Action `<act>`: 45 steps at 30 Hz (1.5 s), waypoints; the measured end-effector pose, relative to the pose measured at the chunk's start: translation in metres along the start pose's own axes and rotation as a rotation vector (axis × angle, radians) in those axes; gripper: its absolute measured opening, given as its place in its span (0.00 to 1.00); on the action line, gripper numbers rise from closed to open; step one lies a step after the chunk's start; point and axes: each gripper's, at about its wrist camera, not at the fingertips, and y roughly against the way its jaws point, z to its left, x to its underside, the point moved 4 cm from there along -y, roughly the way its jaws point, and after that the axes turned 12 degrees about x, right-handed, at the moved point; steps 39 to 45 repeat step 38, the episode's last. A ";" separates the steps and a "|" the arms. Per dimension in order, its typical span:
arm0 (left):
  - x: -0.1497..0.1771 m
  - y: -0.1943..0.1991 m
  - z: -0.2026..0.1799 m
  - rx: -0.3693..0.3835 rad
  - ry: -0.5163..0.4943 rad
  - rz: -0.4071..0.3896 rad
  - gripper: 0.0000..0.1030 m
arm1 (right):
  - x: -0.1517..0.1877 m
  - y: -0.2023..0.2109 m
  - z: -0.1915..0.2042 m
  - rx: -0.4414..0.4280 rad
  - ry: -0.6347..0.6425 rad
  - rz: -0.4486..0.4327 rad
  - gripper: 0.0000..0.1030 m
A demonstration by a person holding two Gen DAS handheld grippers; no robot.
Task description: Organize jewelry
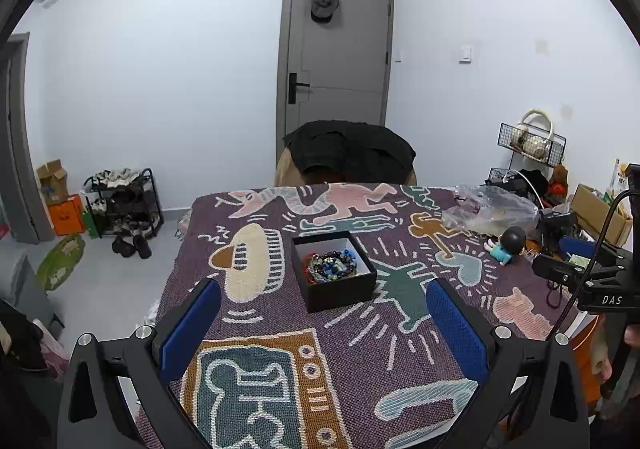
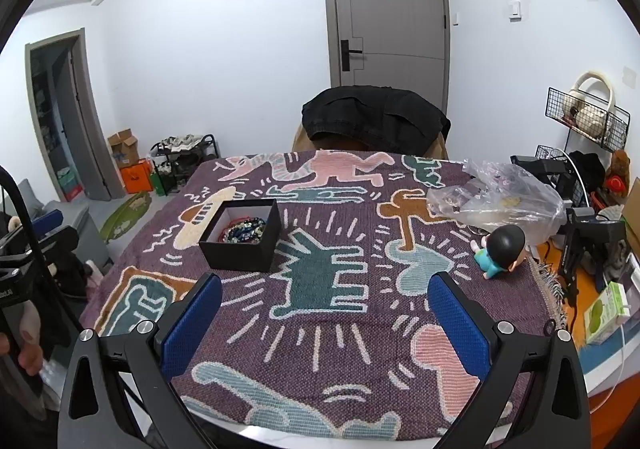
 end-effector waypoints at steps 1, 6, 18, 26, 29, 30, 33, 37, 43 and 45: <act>0.000 0.000 0.000 0.000 0.000 0.000 1.00 | 0.000 0.000 0.000 0.000 0.002 -0.001 1.00; 0.001 -0.001 0.001 -0.005 -0.005 0.003 1.00 | -0.001 0.001 0.001 0.001 0.002 -0.002 1.00; 0.001 -0.001 0.001 -0.004 -0.005 0.003 1.00 | 0.000 0.000 0.001 0.000 0.006 0.000 1.00; 0.003 -0.003 0.003 -0.002 -0.001 0.005 1.00 | 0.000 0.000 0.001 0.001 0.005 0.000 1.00; 0.004 -0.003 0.003 -0.002 -0.001 0.007 1.00 | 0.000 -0.001 0.001 0.001 0.005 0.002 1.00; 0.004 -0.002 0.003 -0.002 -0.002 0.006 1.00 | 0.000 -0.001 0.001 0.001 0.005 0.002 1.00; 0.004 -0.003 0.003 -0.001 -0.001 0.006 1.00 | 0.001 -0.001 0.002 0.002 0.005 0.004 1.00; 0.007 -0.002 0.004 0.002 0.002 0.006 1.00 | 0.001 -0.002 0.002 0.002 0.006 0.004 1.00; 0.007 -0.002 0.005 0.003 0.004 0.008 1.00 | 0.001 -0.002 0.002 0.002 0.005 0.004 1.00; 0.007 -0.002 0.005 0.003 0.004 0.008 1.00 | 0.001 -0.002 0.002 0.002 0.005 0.004 1.00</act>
